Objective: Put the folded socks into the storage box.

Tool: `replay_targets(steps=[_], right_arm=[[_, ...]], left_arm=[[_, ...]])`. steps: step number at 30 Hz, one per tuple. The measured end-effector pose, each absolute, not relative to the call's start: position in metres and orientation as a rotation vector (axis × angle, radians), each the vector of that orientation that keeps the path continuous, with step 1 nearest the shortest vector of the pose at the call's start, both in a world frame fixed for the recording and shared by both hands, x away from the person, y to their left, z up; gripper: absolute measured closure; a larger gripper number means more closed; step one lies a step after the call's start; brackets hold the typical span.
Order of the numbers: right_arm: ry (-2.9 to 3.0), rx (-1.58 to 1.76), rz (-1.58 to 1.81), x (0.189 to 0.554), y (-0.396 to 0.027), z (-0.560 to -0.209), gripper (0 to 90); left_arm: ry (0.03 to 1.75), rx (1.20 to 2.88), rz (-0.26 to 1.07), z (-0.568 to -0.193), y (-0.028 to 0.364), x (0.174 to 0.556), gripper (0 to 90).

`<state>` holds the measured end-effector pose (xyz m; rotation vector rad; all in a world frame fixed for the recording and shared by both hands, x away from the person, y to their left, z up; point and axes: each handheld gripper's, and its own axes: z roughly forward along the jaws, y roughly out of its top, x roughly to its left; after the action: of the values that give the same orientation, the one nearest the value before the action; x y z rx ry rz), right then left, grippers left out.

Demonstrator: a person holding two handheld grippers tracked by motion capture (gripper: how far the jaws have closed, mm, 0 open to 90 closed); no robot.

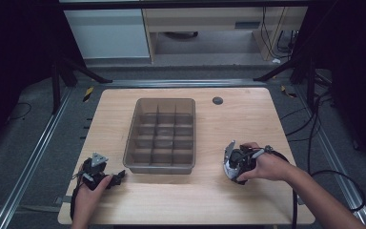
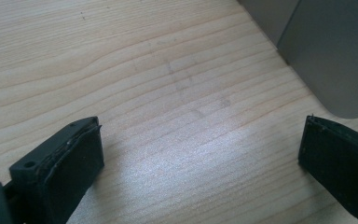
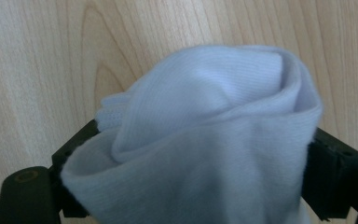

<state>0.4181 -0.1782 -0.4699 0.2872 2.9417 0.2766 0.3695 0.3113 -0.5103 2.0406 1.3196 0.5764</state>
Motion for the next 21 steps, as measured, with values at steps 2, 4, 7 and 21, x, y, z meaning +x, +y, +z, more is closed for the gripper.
replay_targets(steps=[2,4,7,21], right_arm=[[2.935,0.302,0.264,0.417,-0.181,-0.469,14.6],[2.938,0.308,0.264,0.416,-0.185,-0.468,19.9],[2.931,0.313,0.282,0.418,-0.188,-0.466,35.9],[2.91,0.307,0.32,0.428,-0.186,-0.449,58.0]], left_arm=[[1.32,2.041,0.578,-0.51,0.311,0.37,0.0],[1.319,2.041,0.578,-0.51,0.311,0.37,0.0],[1.319,2.041,0.578,-0.51,0.311,0.37,0.0],[1.32,2.04,0.578,-0.51,0.311,0.37,0.0]])
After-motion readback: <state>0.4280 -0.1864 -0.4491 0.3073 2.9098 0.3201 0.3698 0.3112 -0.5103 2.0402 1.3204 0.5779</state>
